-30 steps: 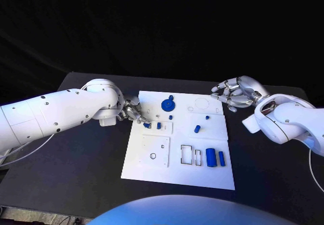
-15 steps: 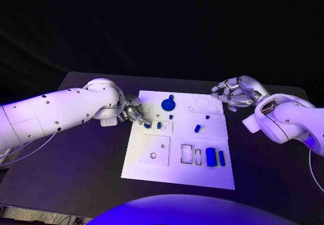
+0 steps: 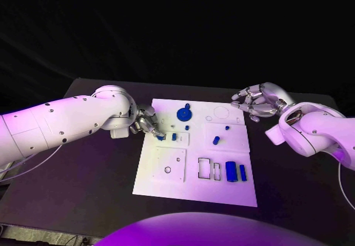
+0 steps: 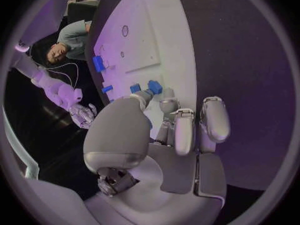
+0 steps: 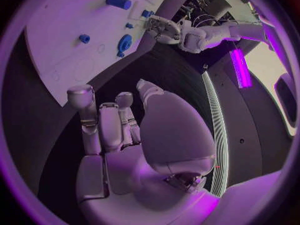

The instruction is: Assemble the parts on the task board

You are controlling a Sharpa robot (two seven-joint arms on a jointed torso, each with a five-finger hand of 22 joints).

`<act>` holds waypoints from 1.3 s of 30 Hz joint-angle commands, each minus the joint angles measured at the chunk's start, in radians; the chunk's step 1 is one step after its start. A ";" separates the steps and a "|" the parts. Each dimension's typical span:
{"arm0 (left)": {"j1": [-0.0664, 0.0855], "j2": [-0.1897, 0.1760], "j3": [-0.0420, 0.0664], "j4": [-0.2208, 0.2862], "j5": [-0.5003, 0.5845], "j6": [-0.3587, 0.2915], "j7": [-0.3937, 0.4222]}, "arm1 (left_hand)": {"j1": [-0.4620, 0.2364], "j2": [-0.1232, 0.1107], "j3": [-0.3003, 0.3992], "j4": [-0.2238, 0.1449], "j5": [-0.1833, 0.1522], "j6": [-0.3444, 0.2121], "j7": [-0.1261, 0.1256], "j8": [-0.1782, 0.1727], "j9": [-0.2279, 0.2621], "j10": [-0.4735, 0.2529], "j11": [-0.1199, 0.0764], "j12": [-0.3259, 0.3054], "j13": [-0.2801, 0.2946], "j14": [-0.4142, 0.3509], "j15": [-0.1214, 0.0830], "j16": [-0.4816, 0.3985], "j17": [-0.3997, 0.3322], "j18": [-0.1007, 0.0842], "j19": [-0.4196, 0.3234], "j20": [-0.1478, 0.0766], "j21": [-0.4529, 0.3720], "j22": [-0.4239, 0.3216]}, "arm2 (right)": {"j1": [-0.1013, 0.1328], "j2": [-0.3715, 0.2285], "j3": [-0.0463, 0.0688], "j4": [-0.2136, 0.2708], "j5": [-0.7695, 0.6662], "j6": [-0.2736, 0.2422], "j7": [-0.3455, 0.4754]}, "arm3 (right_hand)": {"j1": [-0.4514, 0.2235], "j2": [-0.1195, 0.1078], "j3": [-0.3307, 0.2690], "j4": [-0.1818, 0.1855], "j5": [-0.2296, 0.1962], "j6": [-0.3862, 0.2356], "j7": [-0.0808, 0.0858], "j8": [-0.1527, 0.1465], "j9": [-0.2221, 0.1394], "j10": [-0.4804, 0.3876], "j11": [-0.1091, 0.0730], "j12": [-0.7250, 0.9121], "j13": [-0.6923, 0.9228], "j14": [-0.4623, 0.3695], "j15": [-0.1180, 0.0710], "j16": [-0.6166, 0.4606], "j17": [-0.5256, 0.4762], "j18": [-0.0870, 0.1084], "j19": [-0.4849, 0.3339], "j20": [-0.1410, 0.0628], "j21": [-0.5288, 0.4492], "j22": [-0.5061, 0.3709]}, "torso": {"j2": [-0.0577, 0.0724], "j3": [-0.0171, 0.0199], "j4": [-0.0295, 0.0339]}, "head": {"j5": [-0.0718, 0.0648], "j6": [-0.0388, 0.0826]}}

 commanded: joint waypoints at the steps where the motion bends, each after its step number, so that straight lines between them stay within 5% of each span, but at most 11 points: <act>1: -0.005 -0.001 -0.005 -0.005 0.017 0.025 -0.008 | 0.008 0.006 0.005 0.001 0.003 0.008 0.003 0.002 0.001 -0.007 0.000 0.006 -0.001 0.071 0.008 0.003 0.136 -0.003 -0.002 0.005 -0.006 0.000 | -0.001 0.001 0.000 0.000 -0.005 0.006 0.004 | -0.009 -0.002 -0.001 -0.003 0.005 -0.006 0.000 0.006 0.001 -0.001 0.001 -0.001 0.001 -0.002 -0.001 -0.002 0.001 0.019 -0.005 0.000 -0.001 0.001 | 0.000 0.0001 0.0008 | -0.001 0.001; 12: -0.005 -0.005 -0.005 -0.008 0.040 0.029 -0.008 | -0.120 -0.020 -0.071 0.003 -0.005 0.013 0.008 -0.010 -0.010 -0.008 0.006 0.011 -0.009 0.070 0.014 0.003 0.134 -0.003 -0.002 0.010 -0.006 0.002 | -0.002 0.001 0.000 -0.001 -0.005 0.005 0.005 | -0.008 -0.001 0.000 -0.003 0.005 -0.006 0.000 0.006 0.001 -0.001 0.001 -0.001 0.000 -0.002 -0.001 -0.003 0.000 0.019 -0.005 -0.001 -0.003 0.000 | 0.000 -0.0001 0.0004 | 0.000 0.003; 26: -0.005 -0.007 -0.005 -0.010 0.041 0.030 -0.008 | -0.131 -0.028 -0.083 0.002 -0.006 0.013 0.007 -0.009 -0.010 -0.007 0.005 0.012 -0.009 0.070 0.013 0.004 0.135 -0.003 -0.001 0.010 -0.007 0.002 | -0.005 0.001 0.000 -0.004 -0.005 0.005 0.004 | -0.008 -0.001 0.000 -0.003 0.005 -0.006 0.000 0.006 0.001 -0.001 0.001 -0.001 0.000 -0.002 -0.001 -0.003 0.000 0.019 -0.005 -0.001 -0.003 0.000 | 0.000 0.0001 -0.0005 | 0.001 0.004; 33: -0.005 -0.008 -0.005 -0.012 0.069 0.013 -0.006 | -0.121 -0.012 -0.075 0.001 -0.003 0.014 0.005 -0.009 -0.011 -0.005 0.003 0.014 -0.008 0.072 0.012 0.006 0.140 -0.003 0.000 0.009 -0.006 0.004 | -0.008 0.001 0.000 -0.004 -0.005 0.004 0.005 | -0.008 -0.001 0.000 -0.003 0.005 -0.006 0.000 0.006 0.001 -0.001 0.001 -0.001 0.000 -0.002 -0.001 -0.003 0.000 0.019 -0.005 -0.001 -0.003 0.000 | 0.000 0.0001 -0.0002 | 0.000 0.004; 39: -0.005 -0.010 -0.005 -0.012 0.080 0.019 -0.005 | -0.109 -0.030 -0.084 -0.001 -0.005 0.013 0.005 -0.010 -0.012 -0.005 0.003 0.015 -0.009 0.072 0.012 0.006 0.139 -0.003 0.000 0.008 -0.005 0.005 | -0.010 0.001 0.000 -0.005 -0.005 0.004 0.004 | -0.008 -0.001 0.000 -0.003 0.005 -0.006 0.000 0.006 0.001 -0.001 0.001 -0.001 0.000 -0.002 -0.001 -0.003 0.000 0.019 -0.005 -0.001 -0.003 0.000 | 0.000 -0.0003 -0.0002 | 0.001 0.003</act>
